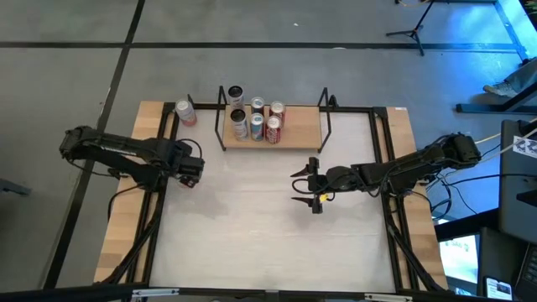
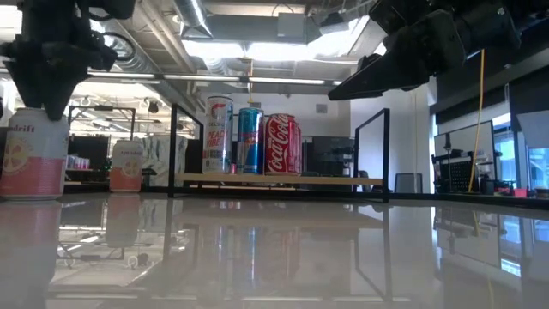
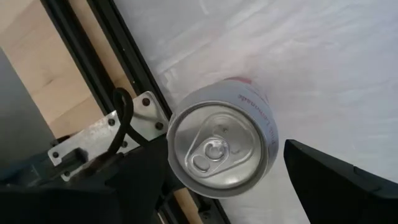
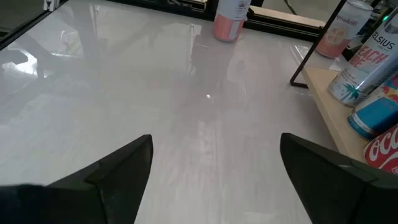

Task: Place canned beverage on shelf
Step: Put the bottom orange-white soda can on the shelf

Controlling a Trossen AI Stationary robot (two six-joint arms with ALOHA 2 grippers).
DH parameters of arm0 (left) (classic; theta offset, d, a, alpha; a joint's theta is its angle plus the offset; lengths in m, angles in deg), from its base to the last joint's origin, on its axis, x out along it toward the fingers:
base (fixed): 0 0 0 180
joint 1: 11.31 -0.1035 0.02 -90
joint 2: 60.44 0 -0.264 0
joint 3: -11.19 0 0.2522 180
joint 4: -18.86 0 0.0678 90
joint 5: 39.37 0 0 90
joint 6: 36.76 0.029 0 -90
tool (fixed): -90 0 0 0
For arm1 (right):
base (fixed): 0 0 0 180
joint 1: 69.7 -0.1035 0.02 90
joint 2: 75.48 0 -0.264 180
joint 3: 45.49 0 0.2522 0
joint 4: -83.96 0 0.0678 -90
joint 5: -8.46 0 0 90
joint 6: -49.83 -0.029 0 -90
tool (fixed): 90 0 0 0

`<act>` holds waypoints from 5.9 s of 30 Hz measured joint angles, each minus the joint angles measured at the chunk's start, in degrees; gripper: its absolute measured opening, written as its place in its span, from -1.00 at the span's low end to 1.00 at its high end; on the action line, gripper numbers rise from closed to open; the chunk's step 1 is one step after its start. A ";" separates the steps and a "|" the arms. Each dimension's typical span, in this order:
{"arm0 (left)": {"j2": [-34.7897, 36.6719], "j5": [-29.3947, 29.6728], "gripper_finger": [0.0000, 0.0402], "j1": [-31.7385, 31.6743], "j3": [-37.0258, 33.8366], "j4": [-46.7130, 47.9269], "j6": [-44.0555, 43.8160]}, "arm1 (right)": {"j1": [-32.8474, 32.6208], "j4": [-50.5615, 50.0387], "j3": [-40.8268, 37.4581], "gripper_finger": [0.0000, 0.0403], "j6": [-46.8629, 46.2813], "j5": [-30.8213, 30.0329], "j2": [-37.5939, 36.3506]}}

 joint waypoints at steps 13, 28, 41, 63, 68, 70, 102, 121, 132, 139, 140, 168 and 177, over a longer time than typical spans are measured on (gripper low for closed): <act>0.03 -2.13 0.54 -0.89 -0.43 -2.03 6.00 | 0.00 -0.14 0.02 0.72 0.00 0.02 0.30; 0.13 -4.13 0.54 -0.87 3.73 1.08 8.41 | 0.00 0.09 0.07 0.72 0.00 0.00 1.36; 0.15 -3.59 0.67 -1.87 5.38 2.98 9.45 | 0.00 0.00 0.07 0.72 0.00 -0.04 1.36; 0.13 -6.18 0.96 -5.39 -4.94 -6.27 11.75 | 0.00 0.09 0.06 0.72 0.00 -0.09 1.33; -0.60 -7.27 0.92 -5.35 -5.54 -7.68 12.05 | 0.00 0.74 0.04 0.72 0.00 -0.09 1.31; -0.84 -7.13 0.87 -5.34 -5.54 -7.67 12.05 | 0.00 0.77 0.02 0.72 0.00 -0.11 1.30; -1.46 -7.85 0.36 1.27 0.01 -22.40 8.55 | 0.00 1.04 0.02 0.72 -0.03 0.02 1.29; -21.45 -9.21 0.36 7.87 9.00 -36.33 13.35 | -0.66 -4.78 0.02 0.72 -4.54 0.09 1.29; -37.90 -9.14 0.36 8.16 27.45 -36.15 23.73 | -6.78 -6.66 0.02 0.72 -5.92 -2.85 1.29; -46.16 -8.92 0.36 7.86 35.73 -36.14 29.50 | -8.41 -7.19 0.02 0.72 -8.82 -4.55 1.50; -47.02 -8.70 0.36 7.74 36.65 -36.14 29.85 | -8.37 -6.84 0.03 0.72 -9.12 -4.55 1.86; -50.12 -9.98 0.42 7.68 43.34 -25.69 32.80 | -8.28 -6.18 0.02 0.72 -9.42 -4.90 3.17; -50.12 -8.99 0.55 7.69 43.33 -26.97 33.87 | -8.24 -6.03 0.02 0.72 -9.40 -4.88 3.17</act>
